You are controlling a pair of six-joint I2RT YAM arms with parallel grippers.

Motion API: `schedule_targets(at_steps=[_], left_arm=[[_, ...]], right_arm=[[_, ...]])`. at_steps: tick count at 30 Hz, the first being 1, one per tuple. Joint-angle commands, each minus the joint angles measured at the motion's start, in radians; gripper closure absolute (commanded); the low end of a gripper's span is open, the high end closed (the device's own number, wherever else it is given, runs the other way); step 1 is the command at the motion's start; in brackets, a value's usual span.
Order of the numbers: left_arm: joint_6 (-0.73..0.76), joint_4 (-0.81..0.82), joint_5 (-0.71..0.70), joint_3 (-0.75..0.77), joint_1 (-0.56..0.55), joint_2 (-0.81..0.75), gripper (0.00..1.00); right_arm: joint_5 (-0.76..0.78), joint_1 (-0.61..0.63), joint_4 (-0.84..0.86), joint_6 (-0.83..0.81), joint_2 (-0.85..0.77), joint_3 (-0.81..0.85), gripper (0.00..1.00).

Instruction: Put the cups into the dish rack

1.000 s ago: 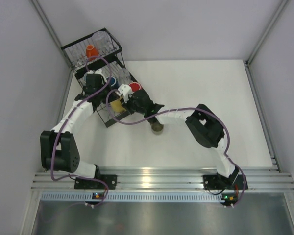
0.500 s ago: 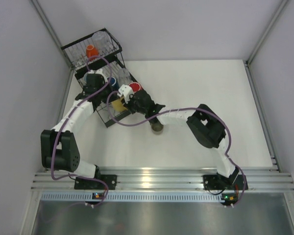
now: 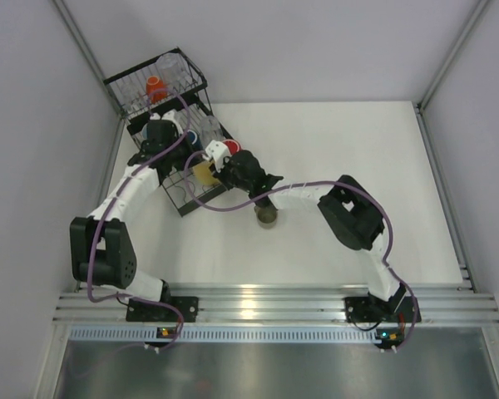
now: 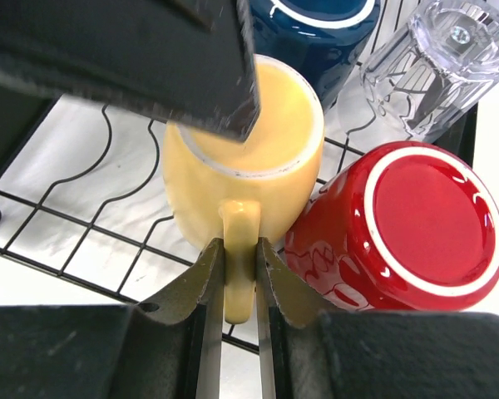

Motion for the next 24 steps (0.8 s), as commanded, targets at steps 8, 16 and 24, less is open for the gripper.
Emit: schedule_targets(at_steps=[8, 16, 24], left_arm=[[-0.023, 0.036, -0.143, 0.078, 0.005, -0.05, 0.98], [-0.012, -0.018, -0.203, 0.1, 0.075, -0.118, 0.95], [0.008, -0.035, -0.149, 0.095, 0.111, -0.251, 0.93]], right_arm=[[-0.031, -0.015, 0.065, -0.015, -0.066, -0.015, 0.81], [-0.07, -0.015, 0.025, 0.013, -0.132, -0.04, 0.59], [-0.073, -0.017, -0.016, 0.036, -0.245, -0.099, 0.56]])
